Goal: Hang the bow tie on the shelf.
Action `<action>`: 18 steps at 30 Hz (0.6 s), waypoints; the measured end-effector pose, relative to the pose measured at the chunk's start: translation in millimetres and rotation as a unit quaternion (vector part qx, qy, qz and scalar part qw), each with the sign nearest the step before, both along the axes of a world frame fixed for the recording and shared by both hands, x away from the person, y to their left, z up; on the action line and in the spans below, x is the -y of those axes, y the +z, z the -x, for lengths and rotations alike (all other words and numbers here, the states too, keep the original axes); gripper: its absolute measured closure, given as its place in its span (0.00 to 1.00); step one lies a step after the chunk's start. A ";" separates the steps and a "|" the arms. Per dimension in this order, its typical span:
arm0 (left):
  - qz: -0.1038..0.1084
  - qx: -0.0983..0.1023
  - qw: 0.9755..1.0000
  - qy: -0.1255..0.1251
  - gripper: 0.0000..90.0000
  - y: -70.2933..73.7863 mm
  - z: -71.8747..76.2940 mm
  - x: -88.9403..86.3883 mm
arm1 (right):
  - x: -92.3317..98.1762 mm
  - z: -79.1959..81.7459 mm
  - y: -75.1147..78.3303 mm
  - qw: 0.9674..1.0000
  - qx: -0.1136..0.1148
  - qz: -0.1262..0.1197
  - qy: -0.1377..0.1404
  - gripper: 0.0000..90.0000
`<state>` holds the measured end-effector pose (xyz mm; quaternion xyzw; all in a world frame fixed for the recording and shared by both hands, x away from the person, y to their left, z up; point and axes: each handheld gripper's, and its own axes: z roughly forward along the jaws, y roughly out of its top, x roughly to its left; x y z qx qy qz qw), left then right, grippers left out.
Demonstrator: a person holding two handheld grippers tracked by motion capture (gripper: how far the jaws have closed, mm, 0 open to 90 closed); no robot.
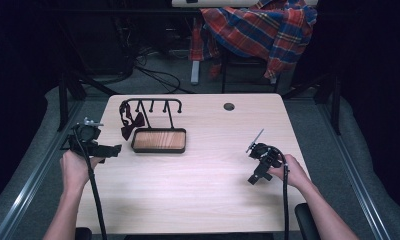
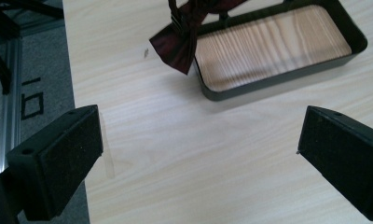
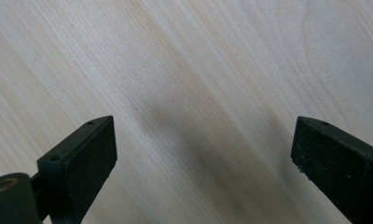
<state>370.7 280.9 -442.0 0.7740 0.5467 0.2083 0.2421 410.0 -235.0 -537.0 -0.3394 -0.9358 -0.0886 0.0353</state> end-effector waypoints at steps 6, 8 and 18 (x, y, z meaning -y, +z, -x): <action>-0.010 -0.021 1.000 -0.005 0.00 -6.1 10.0 -1.1 | -0.3 0.0 -0.2 1.000 -0.002 0.000 0.001 0.08; -0.013 -0.027 1.000 -0.008 0.00 -7.9 13.2 -1.6 | -0.3 0.2 -0.4 1.000 -0.002 0.000 0.000 0.08; -0.018 -0.066 0.998 -0.015 0.00 -24.4 31.1 -1.8 | -1.2 0.8 -0.1 1.000 0.002 0.007 0.004 0.08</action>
